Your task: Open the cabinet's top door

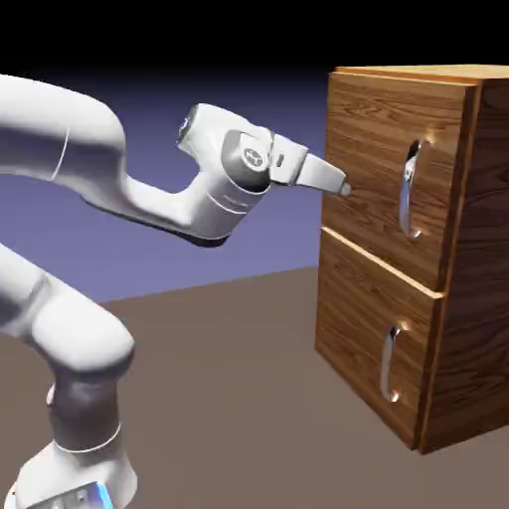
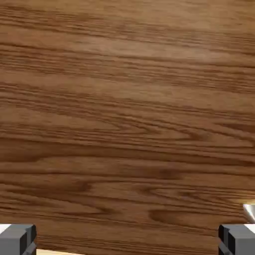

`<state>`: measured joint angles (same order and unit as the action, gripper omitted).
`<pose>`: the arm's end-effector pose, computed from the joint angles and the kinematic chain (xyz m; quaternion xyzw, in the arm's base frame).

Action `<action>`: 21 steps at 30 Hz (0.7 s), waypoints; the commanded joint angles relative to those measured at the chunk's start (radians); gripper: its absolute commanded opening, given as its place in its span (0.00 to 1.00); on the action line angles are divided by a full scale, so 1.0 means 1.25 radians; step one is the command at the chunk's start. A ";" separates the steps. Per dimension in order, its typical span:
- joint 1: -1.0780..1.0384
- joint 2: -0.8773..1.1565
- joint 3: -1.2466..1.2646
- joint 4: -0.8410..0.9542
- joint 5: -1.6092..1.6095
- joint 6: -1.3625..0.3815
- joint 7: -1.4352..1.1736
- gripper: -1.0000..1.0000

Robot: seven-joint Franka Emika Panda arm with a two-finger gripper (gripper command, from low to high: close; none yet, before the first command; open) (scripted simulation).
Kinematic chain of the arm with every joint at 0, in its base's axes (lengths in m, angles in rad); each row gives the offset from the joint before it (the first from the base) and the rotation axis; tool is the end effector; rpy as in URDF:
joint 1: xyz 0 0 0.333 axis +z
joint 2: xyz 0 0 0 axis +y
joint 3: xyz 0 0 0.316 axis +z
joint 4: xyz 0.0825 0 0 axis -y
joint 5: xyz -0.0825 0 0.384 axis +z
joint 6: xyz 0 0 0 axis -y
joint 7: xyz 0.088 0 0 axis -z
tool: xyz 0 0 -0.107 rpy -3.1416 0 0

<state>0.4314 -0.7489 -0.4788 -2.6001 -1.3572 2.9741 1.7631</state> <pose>0.3698 0.0202 0.5630 -0.7894 0.2723 -0.5158 0.1914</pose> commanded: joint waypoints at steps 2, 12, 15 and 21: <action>0.022 -0.009 -0.025 0.011 -0.070 -0.003 0.052 0.50; 0.129 -0.055 -0.147 0.065 -0.418 -0.019 0.314 0.50; 0.161 -0.069 -0.184 0.081 -0.522 -0.024 0.393 0.50; 0.226 -0.096 -0.258 0.113 -0.731 -0.034 0.550 0.50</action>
<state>0.7137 -0.8693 -0.8010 -2.4589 -2.2704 2.9318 2.4509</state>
